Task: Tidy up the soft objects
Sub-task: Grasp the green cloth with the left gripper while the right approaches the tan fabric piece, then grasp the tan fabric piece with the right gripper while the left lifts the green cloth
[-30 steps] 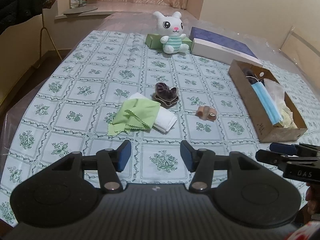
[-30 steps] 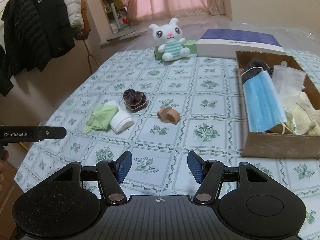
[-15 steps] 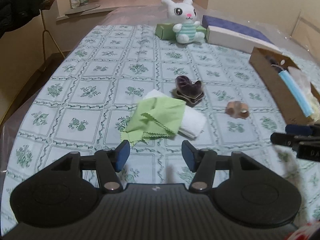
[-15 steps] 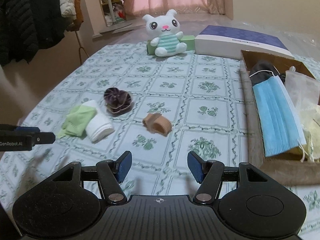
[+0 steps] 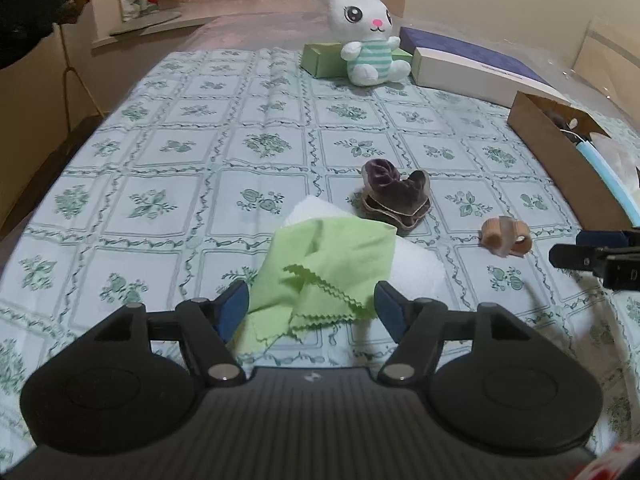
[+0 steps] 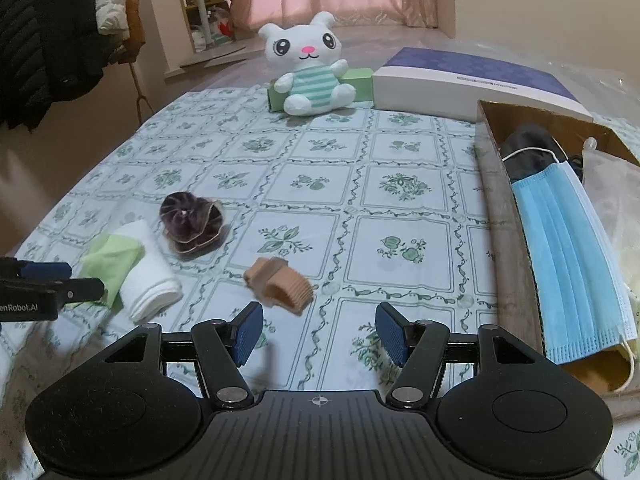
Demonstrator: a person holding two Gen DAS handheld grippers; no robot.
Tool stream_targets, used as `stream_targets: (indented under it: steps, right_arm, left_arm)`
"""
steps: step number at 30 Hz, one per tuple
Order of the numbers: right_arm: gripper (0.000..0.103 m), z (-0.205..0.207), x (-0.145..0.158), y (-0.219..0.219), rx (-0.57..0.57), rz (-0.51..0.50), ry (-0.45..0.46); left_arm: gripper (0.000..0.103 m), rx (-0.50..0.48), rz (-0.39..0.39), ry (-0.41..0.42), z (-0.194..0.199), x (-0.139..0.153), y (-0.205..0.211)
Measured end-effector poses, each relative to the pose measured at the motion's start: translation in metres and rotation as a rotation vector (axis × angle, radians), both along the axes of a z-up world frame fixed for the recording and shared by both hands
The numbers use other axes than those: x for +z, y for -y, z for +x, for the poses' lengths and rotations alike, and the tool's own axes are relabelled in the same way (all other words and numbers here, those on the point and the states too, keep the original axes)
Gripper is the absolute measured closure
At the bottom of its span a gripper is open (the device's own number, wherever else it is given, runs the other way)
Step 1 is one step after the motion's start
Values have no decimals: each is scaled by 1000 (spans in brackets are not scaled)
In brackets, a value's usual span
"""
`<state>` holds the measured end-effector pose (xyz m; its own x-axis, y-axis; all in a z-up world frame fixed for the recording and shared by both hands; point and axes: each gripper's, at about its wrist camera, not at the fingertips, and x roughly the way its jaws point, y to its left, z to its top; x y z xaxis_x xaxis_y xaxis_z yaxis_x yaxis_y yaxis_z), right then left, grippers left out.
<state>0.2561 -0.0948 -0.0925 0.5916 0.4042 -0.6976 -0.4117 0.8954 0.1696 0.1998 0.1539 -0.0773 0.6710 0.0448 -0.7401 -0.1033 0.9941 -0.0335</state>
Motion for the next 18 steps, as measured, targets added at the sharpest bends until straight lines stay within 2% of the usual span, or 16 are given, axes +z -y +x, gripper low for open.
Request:
stream_targets:
  steps: [6,7,8,11,13,16,18]
  right_arm:
    - [40,8,-8,-1,-6,-8,-8]
    - [40,9,-9,-1,-5,-10,-9]
    - [39,10,-10,-2,-3,-12,-10]
    - [39,11,-13,-5,9,-17,-8]
    - [39,12,-15,-8,19,-19,-5]
    - [39,13,-16,-12,41,-20,7]
    - [39,13,-18,-15,54,-25,19]
  left_arm:
    - [37,-25,-26,-14,14,-15,-11]
    - [43,-26,-37,-12,15,-17,-13]
    - [56,-30,-50,-9,16,-18,-15]
    - [81,-36,-73,-9,15,-21,-21]
    - [94,-39,-73,-4,12,-21,-24]
    - [99,-34,-92,-4,5,-20,-30]
    - [99,-7,-89,-1,-2,-18,-35]
